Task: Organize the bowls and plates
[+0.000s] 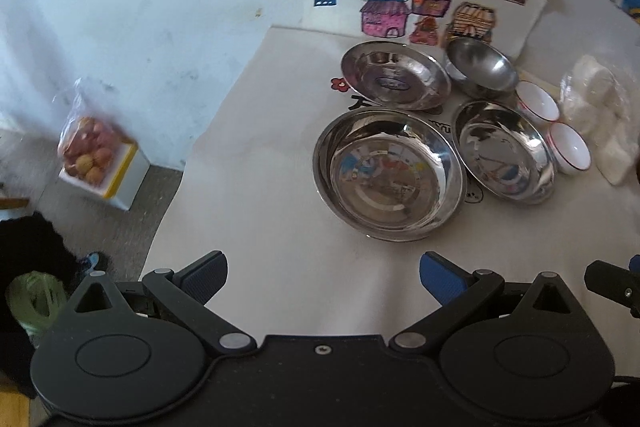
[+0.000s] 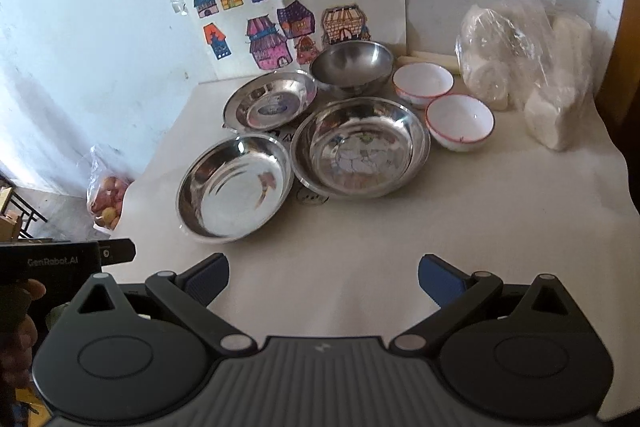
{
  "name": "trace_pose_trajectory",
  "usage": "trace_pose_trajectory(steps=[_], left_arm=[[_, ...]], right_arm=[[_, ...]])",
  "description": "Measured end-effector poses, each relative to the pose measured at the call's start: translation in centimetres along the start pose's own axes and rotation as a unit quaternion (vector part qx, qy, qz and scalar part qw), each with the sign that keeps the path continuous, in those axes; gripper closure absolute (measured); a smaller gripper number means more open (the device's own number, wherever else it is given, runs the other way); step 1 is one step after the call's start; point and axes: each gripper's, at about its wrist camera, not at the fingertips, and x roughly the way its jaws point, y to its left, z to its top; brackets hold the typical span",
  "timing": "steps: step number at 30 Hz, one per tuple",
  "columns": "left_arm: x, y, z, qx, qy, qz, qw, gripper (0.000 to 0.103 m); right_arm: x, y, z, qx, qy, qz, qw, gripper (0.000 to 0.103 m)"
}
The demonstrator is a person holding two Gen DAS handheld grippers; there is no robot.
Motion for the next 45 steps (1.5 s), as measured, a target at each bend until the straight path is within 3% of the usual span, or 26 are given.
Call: trace_pose_trajectory(steps=[11, 19, 28, 33, 36, 40, 45], left_arm=[[3.0, 0.5, 3.8, 0.008, 0.035, 0.027, 0.9990, 0.001], [8.9, 2.3, 8.0, 0.060, 0.078, -0.014, 0.9950, 0.001], [14.2, 2.0, 10.9, 0.147, 0.085, -0.058, 0.9838, 0.001], [15.8, 2.0, 11.7, 0.147, 0.090, -0.070, 0.9826, 0.005], [16.2, 2.1, 11.6, 0.141, 0.097, -0.083, 0.9817, 0.009], [16.7, 2.1, 11.4, 0.128, 0.116, -0.104, 0.9794, 0.021], [16.5, 2.4, 11.1, 0.104, 0.120, -0.109, 0.9813, 0.034]], right_arm=[[4.2, -1.7, 2.1, 0.038, 0.032, 0.028, 0.998, 0.000], [8.0, 0.3, 3.7, 0.077, 0.058, 0.026, 0.995, 0.000], [12.2, 3.6, 3.8, 0.111, 0.090, 0.015, 0.990, 0.002], [13.5, 4.5, 4.0, 0.105, 0.096, 0.008, 0.990, 0.018], [14.1, 4.6, 4.0, 0.101, 0.095, 0.009, 0.990, 0.021], [15.0, 4.4, 4.2, 0.099, 0.098, 0.017, 0.990, 0.027], [15.9, 4.3, 4.4, 0.089, 0.105, 0.028, 0.990, 0.046]])
